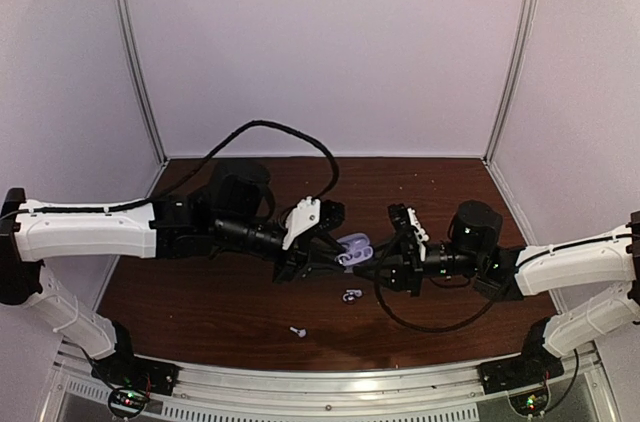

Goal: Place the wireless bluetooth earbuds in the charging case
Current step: Adjust the left earbud in the left side groove of the charging case, then move the left earbud to the center of the board.

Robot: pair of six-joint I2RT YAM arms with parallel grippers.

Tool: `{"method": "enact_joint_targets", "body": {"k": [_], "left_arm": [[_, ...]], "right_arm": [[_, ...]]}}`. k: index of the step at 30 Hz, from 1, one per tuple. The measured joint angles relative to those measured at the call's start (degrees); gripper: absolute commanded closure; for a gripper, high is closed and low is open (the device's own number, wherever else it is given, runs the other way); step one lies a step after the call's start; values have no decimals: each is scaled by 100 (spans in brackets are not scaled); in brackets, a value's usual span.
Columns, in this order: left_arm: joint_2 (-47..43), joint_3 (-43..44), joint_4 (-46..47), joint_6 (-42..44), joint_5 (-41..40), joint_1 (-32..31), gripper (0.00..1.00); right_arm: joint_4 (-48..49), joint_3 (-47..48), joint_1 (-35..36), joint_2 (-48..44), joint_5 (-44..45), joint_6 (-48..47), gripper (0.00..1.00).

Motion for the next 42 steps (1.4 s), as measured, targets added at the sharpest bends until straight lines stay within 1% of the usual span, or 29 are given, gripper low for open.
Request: {"method": "enact_joint_targets", "body": {"k": [4, 8, 11, 14, 18, 22, 24, 26, 29, 33, 38, 42], "left_arm": [[-245, 0, -127, 0, -173, -13, 56], [-564, -24, -63, -74, -341, 33, 46], [-780, -258, 232, -267, -387, 208, 45], [-861, -723, 702, -529, -520, 442, 46], [-542, -1198, 1178, -918, -822, 533, 50], [166, -1443, 1731, -1532, -1025, 531, 53], [496, -1596, 2063, -1880, -1023, 529, 51], [748, -1773, 2350, -2006, -1019, 485, 47], [984, -1906, 2483, -1821, -1019, 278, 45], [1182, -1930, 2756, -1115, -1001, -31, 44], [1792, -1838, 2979, -144, -1099, -68, 45], [2240, -1744, 3077, 319, -1167, -59, 46]], "right_arm": [[256, -107, 0, 0, 61, 2, 100], [387, -249, -11, 4, 87, 57, 100], [479, -348, -105, 7, 101, 114, 100], [450, -437, -299, -39, 186, 144, 100], [203, -581, -608, -356, 428, 151, 100], [13, -723, -861, -780, 680, 219, 100], [-31, -824, -951, -962, 767, 280, 100], [-103, -922, -1001, -1093, 841, 326, 100], [-210, -1019, -1025, -1182, 876, 398, 100], [-258, -1117, -1038, -1268, 872, 463, 100], [-223, -1248, -1051, -1449, 844, 514, 100], [-223, -1272, -1062, -1541, 848, 511, 100]]}}
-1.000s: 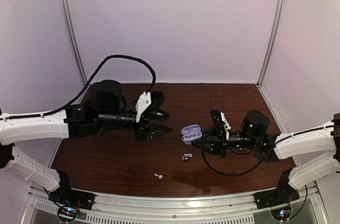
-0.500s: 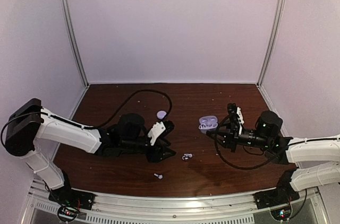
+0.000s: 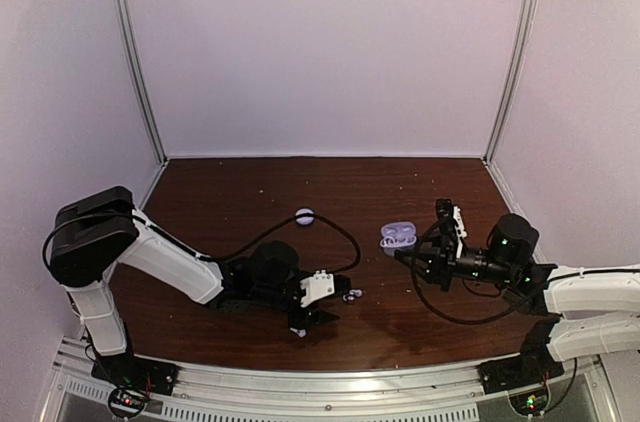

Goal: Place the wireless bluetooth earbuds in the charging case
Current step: Move the left earbud to the center of the board.

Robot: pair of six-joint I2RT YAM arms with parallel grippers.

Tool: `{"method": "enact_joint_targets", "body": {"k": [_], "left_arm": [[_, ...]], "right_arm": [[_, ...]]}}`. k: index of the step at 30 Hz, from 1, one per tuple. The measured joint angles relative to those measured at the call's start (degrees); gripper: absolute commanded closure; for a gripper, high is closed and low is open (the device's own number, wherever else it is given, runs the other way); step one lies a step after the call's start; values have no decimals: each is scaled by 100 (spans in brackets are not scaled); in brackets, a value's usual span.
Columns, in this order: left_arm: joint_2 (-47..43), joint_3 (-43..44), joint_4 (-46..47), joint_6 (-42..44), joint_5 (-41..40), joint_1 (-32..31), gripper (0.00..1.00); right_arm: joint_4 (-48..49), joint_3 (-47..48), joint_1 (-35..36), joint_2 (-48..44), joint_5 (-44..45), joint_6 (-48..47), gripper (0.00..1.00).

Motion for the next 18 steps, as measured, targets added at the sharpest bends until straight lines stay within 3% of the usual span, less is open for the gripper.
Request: {"method": "enact_joint_targets", "body": {"k": [9, 18], "left_arm": [[470, 337, 195, 636, -98, 4, 48], [883, 752, 269, 555, 212, 334, 52]], "right_arm": [[2, 0, 0, -28, 4, 0, 100], [-4, -2, 0, -127, 20, -2, 100]]}}
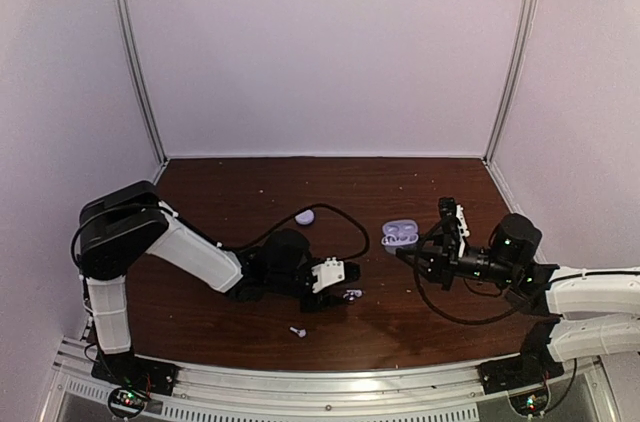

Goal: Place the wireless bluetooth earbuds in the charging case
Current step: Move the left earbud to the center of the board.

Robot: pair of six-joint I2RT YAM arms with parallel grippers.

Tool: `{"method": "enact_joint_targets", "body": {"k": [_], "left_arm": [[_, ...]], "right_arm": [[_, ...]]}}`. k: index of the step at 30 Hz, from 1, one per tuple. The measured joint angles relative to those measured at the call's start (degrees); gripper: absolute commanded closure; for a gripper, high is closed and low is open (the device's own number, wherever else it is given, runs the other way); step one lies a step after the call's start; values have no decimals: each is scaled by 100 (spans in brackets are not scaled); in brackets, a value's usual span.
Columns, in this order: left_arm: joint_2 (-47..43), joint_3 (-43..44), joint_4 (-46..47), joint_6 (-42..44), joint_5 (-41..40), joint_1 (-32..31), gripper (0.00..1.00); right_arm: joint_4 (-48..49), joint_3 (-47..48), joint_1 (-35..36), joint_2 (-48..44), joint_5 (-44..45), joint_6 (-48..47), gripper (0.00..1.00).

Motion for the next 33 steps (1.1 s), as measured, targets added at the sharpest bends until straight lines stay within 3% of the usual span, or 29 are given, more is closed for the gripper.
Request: {"method": "enact_joint_targets", "body": {"k": [16, 27, 33], "left_arm": [[505, 623, -422, -175, 647, 52, 61], [474, 586, -476, -328, 629, 90, 72], [216, 284, -511, -417, 358, 184, 70]], "right_arm": [[-83, 0, 0, -15, 22, -17, 100], [-87, 0, 0, -15, 26, -20, 100], [-87, 0, 0, -15, 26, -20, 100]]}}
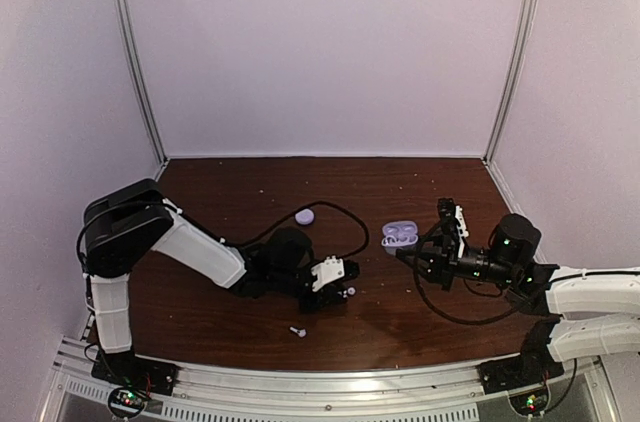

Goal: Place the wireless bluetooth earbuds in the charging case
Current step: Move the left earbud to the center of the board.

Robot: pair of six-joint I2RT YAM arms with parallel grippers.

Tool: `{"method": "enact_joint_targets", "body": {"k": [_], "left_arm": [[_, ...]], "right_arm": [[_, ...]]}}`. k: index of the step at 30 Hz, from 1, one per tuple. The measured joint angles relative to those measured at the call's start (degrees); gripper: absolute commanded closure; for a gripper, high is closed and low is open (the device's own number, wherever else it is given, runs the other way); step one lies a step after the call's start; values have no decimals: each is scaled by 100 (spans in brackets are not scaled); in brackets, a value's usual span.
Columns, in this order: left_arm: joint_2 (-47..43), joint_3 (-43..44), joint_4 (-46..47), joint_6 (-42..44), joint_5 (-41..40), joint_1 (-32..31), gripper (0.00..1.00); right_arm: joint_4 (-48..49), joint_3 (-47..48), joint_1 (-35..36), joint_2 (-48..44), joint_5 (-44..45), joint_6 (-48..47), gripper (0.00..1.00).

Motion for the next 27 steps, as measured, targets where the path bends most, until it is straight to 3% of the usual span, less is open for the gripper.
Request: {"method": "enact_joint_targets", "body": {"k": [5, 14, 27], "left_arm": [[-251, -275, -61, -103, -208, 74, 63], [-402, -466, -76, -271, -334, 98, 70], [-428, -501, -92, -343, -251, 109, 73]], "right_arm": [[4, 0, 0, 0, 2, 0, 100], [11, 0, 0, 20, 0, 2, 100], [11, 0, 0, 20, 2, 2, 100]]}}
